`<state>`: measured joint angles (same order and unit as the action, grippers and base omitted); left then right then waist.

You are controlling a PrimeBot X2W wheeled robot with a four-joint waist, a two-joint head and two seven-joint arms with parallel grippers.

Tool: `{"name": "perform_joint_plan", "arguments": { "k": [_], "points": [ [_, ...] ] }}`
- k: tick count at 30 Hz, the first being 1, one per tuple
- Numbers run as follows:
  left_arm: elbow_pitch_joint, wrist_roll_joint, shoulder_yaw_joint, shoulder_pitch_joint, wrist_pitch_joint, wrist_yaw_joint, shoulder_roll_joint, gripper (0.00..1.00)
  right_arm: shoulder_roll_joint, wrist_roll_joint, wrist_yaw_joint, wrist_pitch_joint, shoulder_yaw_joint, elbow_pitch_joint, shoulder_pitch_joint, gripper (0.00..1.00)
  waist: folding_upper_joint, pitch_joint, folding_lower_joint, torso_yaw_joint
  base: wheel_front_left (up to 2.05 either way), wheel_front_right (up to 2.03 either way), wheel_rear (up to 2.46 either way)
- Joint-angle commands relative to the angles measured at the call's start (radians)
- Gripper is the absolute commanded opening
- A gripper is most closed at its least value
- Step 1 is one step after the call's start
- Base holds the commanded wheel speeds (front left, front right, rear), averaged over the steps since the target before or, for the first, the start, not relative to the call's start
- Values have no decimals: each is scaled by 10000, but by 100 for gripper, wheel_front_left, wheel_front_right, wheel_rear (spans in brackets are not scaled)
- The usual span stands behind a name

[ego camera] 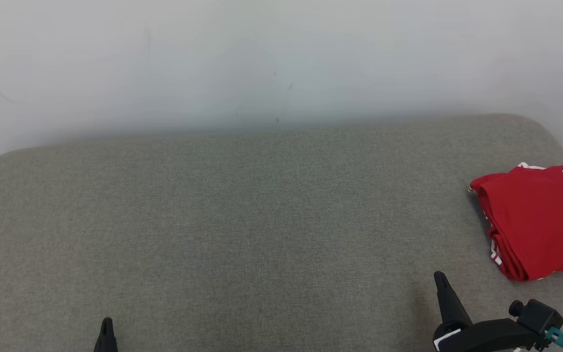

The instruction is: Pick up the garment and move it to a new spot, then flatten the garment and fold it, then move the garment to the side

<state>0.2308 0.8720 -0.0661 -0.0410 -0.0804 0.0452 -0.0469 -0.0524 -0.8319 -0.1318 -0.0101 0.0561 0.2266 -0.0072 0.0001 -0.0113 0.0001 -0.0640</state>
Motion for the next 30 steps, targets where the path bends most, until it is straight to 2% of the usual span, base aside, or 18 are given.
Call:
{"name": "perform_joint_plan", "arguments": {
  "k": [1,16,30],
  "points": [
    [-87,322,-60,245,59,72,-31,0,14,-346,7,-68,38,-94,-240,0,-1,3,0,11,0,0,0],
    [-31,2151,-172,596,555,272,-36,0,18,-2276,10,-318,181,-29,-458,0,-1,30,0,134,0,0,0],
    [14,3458,-253,831,899,436,-40,0,22,-3624,12,-507,281,22,-610,0,-1,53,0,234,0,0,0]
  ]
}}
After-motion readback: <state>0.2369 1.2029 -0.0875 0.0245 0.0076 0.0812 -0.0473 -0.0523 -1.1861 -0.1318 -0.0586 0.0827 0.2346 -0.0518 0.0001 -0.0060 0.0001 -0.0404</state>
